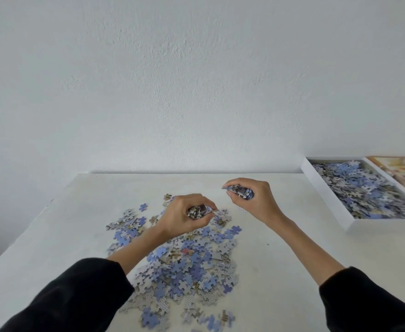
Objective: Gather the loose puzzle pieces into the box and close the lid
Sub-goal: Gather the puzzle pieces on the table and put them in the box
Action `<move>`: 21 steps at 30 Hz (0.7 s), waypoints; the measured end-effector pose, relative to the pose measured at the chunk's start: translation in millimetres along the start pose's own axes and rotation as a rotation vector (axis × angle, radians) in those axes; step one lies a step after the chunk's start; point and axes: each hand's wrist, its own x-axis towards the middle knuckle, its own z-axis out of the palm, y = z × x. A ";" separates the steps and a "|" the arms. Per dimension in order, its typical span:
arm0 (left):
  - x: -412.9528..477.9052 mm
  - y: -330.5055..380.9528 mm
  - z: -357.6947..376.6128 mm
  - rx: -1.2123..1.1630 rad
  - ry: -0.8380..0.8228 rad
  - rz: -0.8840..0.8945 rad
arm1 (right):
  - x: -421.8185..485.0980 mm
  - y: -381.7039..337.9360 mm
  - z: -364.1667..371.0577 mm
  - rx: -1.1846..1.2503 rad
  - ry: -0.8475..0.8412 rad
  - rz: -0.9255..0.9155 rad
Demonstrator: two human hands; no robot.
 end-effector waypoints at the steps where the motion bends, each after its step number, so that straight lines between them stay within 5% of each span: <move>1: 7.2 4.5 7.3 0.001 -0.009 0.007 | -2.8 2.5 -11.1 -0.010 0.014 0.004; 21: 153.9 90.8 189.2 -0.064 -0.137 0.162 | -35.8 100.3 -237.5 -0.252 0.165 0.072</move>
